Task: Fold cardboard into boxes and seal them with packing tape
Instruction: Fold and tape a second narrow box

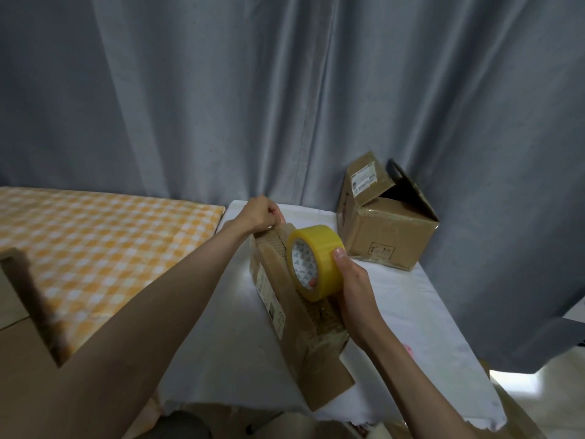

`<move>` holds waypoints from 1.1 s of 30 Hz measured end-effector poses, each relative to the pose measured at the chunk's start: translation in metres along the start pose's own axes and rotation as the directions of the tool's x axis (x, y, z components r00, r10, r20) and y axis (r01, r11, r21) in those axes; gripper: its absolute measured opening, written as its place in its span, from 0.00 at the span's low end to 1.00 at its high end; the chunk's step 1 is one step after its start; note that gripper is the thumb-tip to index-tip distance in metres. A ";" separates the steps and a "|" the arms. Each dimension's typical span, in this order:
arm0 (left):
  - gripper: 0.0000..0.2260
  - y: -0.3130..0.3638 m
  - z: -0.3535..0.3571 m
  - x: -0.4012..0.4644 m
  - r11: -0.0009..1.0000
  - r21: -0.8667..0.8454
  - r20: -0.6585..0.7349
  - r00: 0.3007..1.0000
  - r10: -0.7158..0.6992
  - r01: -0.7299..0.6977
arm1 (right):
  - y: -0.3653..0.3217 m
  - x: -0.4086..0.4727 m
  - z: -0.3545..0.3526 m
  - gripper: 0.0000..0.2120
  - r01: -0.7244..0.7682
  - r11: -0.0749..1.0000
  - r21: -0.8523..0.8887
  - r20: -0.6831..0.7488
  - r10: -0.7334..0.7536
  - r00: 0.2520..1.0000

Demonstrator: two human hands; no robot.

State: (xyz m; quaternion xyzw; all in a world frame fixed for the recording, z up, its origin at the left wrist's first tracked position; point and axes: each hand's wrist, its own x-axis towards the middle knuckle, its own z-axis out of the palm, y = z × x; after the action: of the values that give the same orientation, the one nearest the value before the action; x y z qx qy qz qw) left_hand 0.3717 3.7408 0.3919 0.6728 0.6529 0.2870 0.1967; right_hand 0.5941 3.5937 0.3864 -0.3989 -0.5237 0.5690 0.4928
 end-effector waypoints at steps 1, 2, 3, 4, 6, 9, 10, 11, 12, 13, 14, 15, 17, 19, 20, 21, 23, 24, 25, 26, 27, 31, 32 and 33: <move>0.07 0.002 0.000 0.000 1.000 0.001 -0.007 1.000 -0.022 0.022 | 0.000 -0.001 0.001 0.17 0.004 1.000 -0.005 0.006 -0.004 1.000; 0.05 0.005 0.001 0.001 0.999 -0.002 -0.021 0.999 -0.042 0.042 | 0.000 -0.001 0.001 0.17 0.006 1.000 -0.006 0.011 -0.006 1.000; 0.02 0.009 0.002 0.000 0.998 -0.010 -0.039 0.998 -0.057 0.057 | 0.000 -0.002 0.001 0.18 0.005 1.000 -0.002 0.013 -0.005 1.000; 0.01 0.012 0.004 -0.001 0.998 -0.022 -0.058 0.996 -0.066 0.065 | 0.000 -0.002 0.001 0.19 0.004 1.000 0.004 0.010 -0.004 1.000; 0.04 0.014 0.006 -0.003 0.998 -0.034 -0.093 0.994 -0.064 0.061 | 0.002 -0.003 -0.002 0.20 0.013 1.000 0.019 0.008 -0.013 1.000; 0.07 0.010 0.005 -0.010 1.000 -0.014 -0.147 0.989 0.025 -0.027 | 0.006 -0.004 -0.007 0.14 0.031 0.995 0.092 -0.025 -0.029 0.999; 0.10 0.007 0.004 -0.014 0.998 -0.006 -0.151 0.986 0.064 -0.065 | 0.008 -0.003 -0.009 0.14 0.028 0.989 0.144 -0.045 -0.022 0.999; 0.10 0.004 0.001 -0.019 0.995 0.007 -0.138 0.985 0.102 -0.102 | 0.009 -0.002 -0.011 0.13 0.030 0.982 0.185 -0.052 -0.021 0.998; 0.09 0.001 -0.001 -0.024 0.989 0.025 -0.116 0.982 0.147 -0.145 | 0.009 -0.001 -0.012 0.12 0.036 0.977 0.211 -0.050 -0.026 0.998; 0.09 -0.002 -0.003 -0.028 0.980 0.047 -0.092 0.976 0.199 -0.195 | 0.009 -0.001 -0.013 0.12 0.044 0.975 0.217 -0.044 -0.035 0.998; 0.10 -0.005 -0.005 -0.032 0.965 0.075 -0.064 0.965 0.256 -0.251 | 0.008 -0.001 -0.013 0.12 0.051 0.975 0.217 -0.033 -0.045 0.998; 0.11 -0.009 -0.006 -0.036 0.944 0.111 -0.035 0.948 0.316 -0.311 | 0.008 -0.002 -0.013 0.13 0.053 0.975 0.216 -0.019 -0.050 0.999; 0.14 -0.014 -0.008 -0.042 0.884 0.205 0.020 0.905 0.426 -0.420 | 0.006 -0.004 -0.013 0.15 0.052 0.975 0.215 -0.001 -0.053 0.999; 0.18 -0.019 -0.009 -0.047 0.826 0.281 0.068 0.869 0.490 -0.488 | 0.006 -0.005 -0.014 0.17 0.066 0.982 0.179 0.005 -0.068 0.998; 0.18 -0.021 -0.009 -0.049 0.810 0.289 0.085 0.857 0.508 -0.509 | 0.005 -0.006 -0.013 0.19 0.075 0.985 0.153 0.005 -0.077 0.997; 0.19 -0.024 -0.009 -0.050 0.801 0.288 0.102 0.848 0.520 -0.525 | 0.005 -0.007 -0.012 0.20 0.082 0.988 0.130 0.001 -0.083 0.997; 0.20 -0.028 -0.010 -0.053 0.776 0.294 0.162 0.829 0.535 -0.558 | 0.005 -0.008 -0.011 0.24 0.097 0.991 0.091 -0.021 -0.095 0.995; 0.21 -0.030 -0.010 -0.054 0.753 0.307 0.199 0.813 0.546 -0.581 | 0.005 -0.008 -0.010 0.26 0.107 0.992 0.067 -0.034 -0.105 0.994; 0.22 -0.032 -0.010 -0.055 0.727 0.320 0.228 0.795 0.562 -0.607 | 0.006 -0.008 -0.010 0.28 0.119 0.992 0.037 -0.042 -0.117 0.992; 0.23 -0.033 -0.010 -0.057 0.702 0.326 0.243 0.774 0.585 -0.633 | 0.006 -0.008 -0.009 0.30 0.128 0.992 0.010 -0.047 -0.128 0.991; 0.23 -0.033 -0.009 -0.060 0.681 0.322 0.243 0.753 0.612 -0.657 | 0.007 -0.008 -0.009 0.31 0.132 0.991 -0.011 -0.051 -0.132 0.990; 0.22 -0.041 -0.002 -0.070 0.658 0.305 0.218 0.723 0.656 -0.689 | 0.007 -0.007 -0.006 0.29 0.126 0.990 -0.060 -0.044 -0.129 0.991; 0.22 -0.043 0.000 -0.072 0.663 0.307 0.220 0.729 0.649 -0.683 | 0.007 -0.006 -0.006 0.27 0.123 0.989 -0.080 -0.036 -0.127 0.991; 0.22 -0.045 0.002 -0.073 0.669 0.297 0.222 0.730 0.646 -0.682 | 0.007 -0.006 -0.005 0.25 0.116 0.988 -0.100 -0.028 -0.119 0.993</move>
State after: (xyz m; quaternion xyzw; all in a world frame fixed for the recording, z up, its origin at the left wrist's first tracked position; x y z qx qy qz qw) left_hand 0.3396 3.6718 0.3524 0.9011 0.3934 0.1814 -0.0156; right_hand 0.5987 3.5890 0.3781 -0.4008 -0.5652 0.5057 0.5140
